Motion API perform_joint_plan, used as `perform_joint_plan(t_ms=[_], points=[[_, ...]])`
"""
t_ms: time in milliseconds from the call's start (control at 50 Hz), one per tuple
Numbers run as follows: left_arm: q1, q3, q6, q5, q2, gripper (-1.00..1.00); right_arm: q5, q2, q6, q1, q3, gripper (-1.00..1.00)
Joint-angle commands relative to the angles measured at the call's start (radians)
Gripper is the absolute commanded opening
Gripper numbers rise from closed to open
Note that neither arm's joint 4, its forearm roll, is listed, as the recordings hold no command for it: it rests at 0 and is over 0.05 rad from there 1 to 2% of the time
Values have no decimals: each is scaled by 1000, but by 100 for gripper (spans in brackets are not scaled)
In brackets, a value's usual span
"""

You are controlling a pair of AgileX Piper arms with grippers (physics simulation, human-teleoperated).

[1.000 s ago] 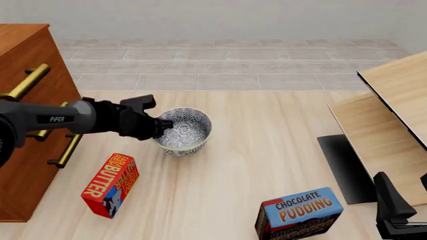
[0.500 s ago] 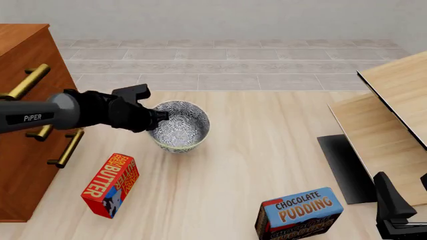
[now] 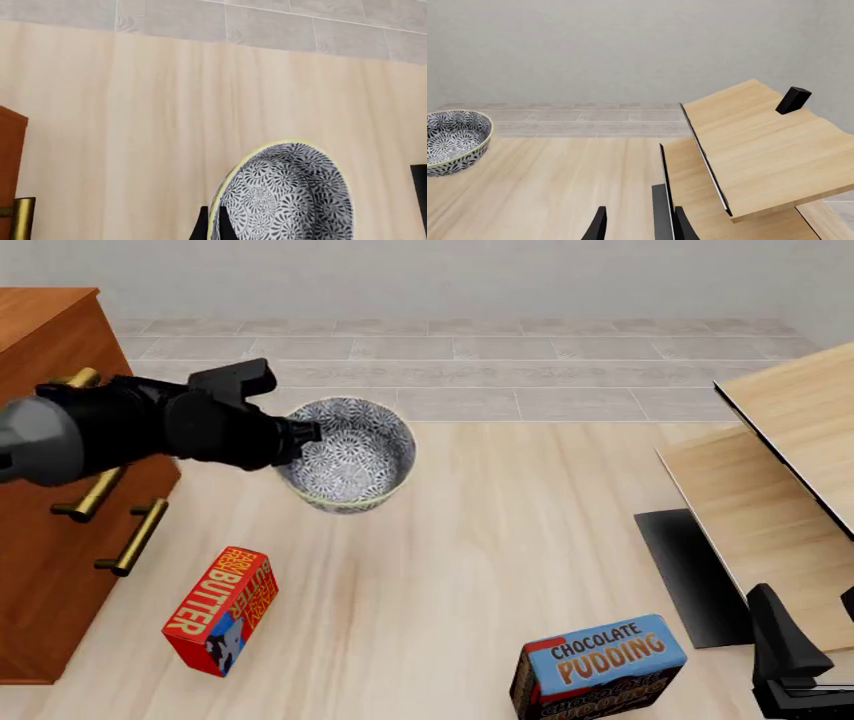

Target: Close the top drawer of the cabinet and put the bowl on top of it.

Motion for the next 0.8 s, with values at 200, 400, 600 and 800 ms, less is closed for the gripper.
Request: perform_joint_plan(t_ms=[200,400,600,800], points=[[20,-72,12,162,-171,-100,2,-2,0,0,-1,100],[29,-81,14,214,-245,-100,2,-1,0,0,-1,100],[32,-111,11,280,-319,-100,2,-2,0,0,-1,100],[41,-121,10,334,-395,-100,2,-1,0,0,-1,100]])
